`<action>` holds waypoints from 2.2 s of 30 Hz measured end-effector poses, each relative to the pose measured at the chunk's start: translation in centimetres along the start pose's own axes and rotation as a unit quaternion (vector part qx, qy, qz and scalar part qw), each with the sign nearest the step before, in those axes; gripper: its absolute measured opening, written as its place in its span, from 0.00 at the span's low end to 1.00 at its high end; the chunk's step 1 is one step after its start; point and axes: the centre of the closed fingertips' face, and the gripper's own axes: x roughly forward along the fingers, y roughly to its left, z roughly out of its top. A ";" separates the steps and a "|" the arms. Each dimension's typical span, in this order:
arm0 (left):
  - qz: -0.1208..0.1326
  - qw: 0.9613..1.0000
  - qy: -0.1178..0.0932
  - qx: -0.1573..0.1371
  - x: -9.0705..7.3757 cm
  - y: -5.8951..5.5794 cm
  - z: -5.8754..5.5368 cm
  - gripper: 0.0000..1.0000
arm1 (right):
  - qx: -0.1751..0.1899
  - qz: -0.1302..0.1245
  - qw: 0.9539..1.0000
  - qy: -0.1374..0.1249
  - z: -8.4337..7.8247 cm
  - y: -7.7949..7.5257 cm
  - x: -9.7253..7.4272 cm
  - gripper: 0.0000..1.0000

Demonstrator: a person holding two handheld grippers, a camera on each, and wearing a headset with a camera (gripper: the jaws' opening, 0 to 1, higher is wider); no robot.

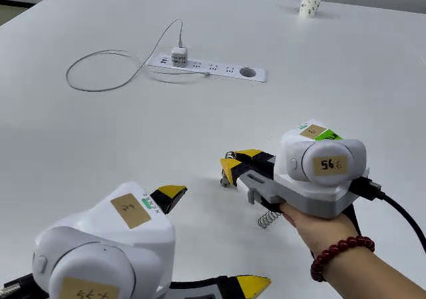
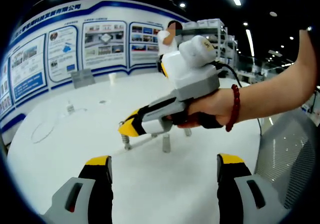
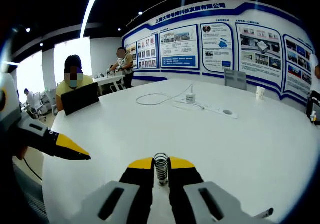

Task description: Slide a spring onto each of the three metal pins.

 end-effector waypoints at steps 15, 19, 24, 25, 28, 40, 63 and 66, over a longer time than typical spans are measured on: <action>0.005 1.000 0.003 -0.002 -0.1 0.3 -0.1 0.86 | -0.004 -0.001 1.000 0.023 -1.5 0.2 0.4 0.12; 0.006 1.000 0.004 -0.001 -0.1 0.3 -0.2 0.86 | -0.004 -0.002 1.000 0.024 -1.6 0.2 0.4 0.12; 0.007 1.000 0.005 -0.001 -0.1 0.4 -0.2 0.85 | 0.001 -0.005 1.000 0.024 -1.6 0.2 0.5 0.12; 0.008 1.000 0.006 -0.001 -0.1 0.4 -0.2 0.85 | 0.000 -0.004 1.000 0.025 -1.6 0.3 0.4 0.13; 0.009 1.000 0.007 -0.001 -0.1 0.4 -0.3 0.85 | -0.006 -0.001 1.000 0.025 -1.5 0.5 0.3 0.17; 0.011 1.000 0.004 -0.006 0.0 0.4 0.0 0.84 | 0.009 0.006 1.000 0.014 0.3 0.6 -1.4 0.26; 0.027 0.999 0.025 -0.008 0.7 1.3 -0.3 0.66 | 0.021 -0.014 1.000 0.012 0.8 -1.5 -6.0 0.40; 0.026 0.999 0.026 -0.007 0.9 1.3 -0.2 0.63 | 0.027 -0.015 0.999 0.010 0.7 -1.8 -6.6 0.41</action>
